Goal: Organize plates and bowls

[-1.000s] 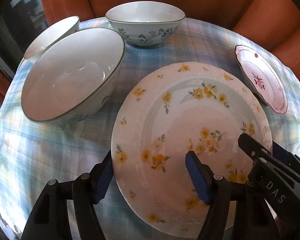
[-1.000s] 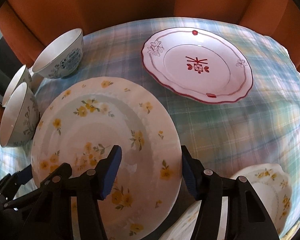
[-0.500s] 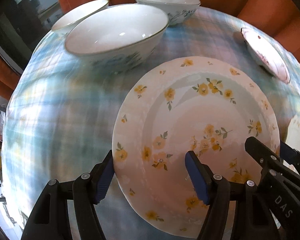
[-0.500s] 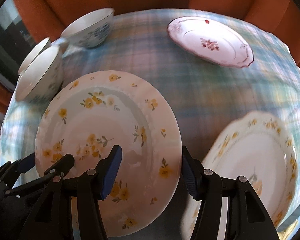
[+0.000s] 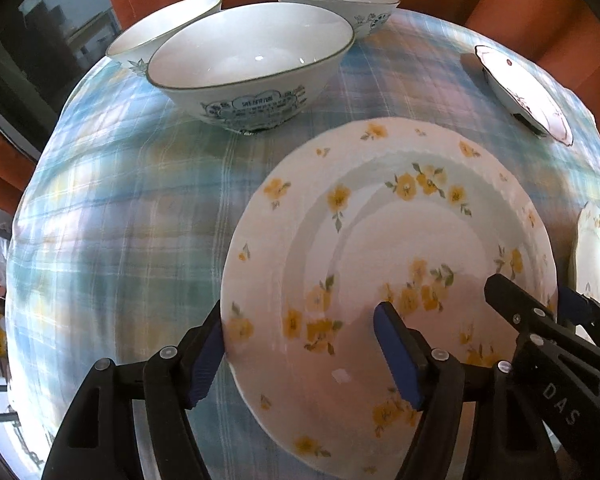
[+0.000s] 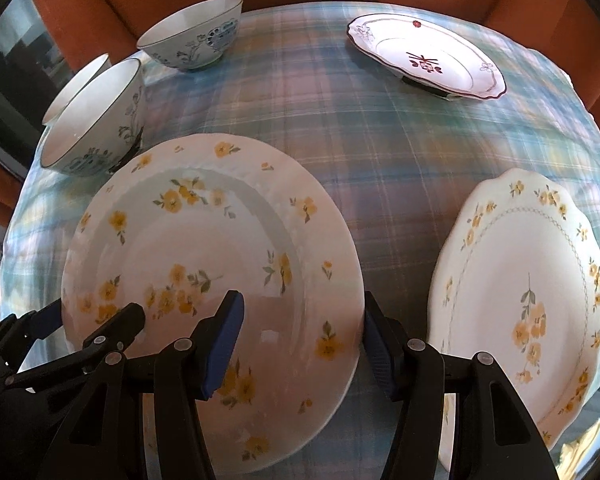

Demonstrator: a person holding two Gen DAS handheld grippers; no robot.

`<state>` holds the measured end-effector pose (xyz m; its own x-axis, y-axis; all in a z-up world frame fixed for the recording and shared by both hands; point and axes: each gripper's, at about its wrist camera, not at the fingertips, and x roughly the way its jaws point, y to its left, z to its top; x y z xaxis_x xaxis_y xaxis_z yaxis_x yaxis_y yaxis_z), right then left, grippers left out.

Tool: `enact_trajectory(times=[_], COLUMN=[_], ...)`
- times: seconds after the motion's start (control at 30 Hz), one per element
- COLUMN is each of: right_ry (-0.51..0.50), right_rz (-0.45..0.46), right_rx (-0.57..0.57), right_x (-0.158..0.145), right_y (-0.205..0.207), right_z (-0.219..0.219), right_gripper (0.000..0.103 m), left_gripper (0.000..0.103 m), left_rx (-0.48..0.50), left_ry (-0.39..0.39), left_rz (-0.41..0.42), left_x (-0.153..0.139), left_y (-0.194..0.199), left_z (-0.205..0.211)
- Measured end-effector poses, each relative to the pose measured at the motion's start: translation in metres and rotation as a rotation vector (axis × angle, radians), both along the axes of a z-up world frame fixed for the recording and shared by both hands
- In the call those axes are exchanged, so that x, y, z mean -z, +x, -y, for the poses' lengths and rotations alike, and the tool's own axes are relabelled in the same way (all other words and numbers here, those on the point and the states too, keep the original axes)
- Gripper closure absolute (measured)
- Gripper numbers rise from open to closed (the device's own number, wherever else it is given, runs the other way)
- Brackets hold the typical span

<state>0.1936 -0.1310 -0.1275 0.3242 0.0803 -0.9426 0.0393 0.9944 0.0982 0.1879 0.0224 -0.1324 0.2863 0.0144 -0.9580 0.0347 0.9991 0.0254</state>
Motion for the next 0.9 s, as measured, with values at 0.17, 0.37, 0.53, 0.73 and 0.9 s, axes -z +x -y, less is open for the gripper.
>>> enact_trajectory(times=[0.17,0.37,0.53,0.73,0.9], right_ry=[-0.043,-0.072,-0.071,-0.064,-0.05], right_rz=[0.008,0.004,-0.025,-0.023,0.028], right_rx=[0.006,-0.008,-0.041,-0.043,-0.056], right_x=[0.005,0.003,-0.001,-0.016,-0.038], right_y=[0.021,0.026,0.024,0.014,0.008], right_z=[-0.004,-0.008,-0.01,0.001,0.018], right_gripper=[0.042,0.039,0.039,0.039,0.039], left_gripper=[0.03,0.032,0.033,0.033,0.033], left_rx=[-0.016,-0.016,-0.024,-0.024,-0.033], left_ry=[0.002,0.006,0.029,0.04,0.042], left_rz=[0.013,0.006,0.006,0.026,0.073], left_x=[-0.001,-0.002,-0.011,-0.03,-0.048], left_y=[0.006,0.009,0.019,0.015,0.006], left_z=[0.0,-0.003,-0.005,0.008,0.026])
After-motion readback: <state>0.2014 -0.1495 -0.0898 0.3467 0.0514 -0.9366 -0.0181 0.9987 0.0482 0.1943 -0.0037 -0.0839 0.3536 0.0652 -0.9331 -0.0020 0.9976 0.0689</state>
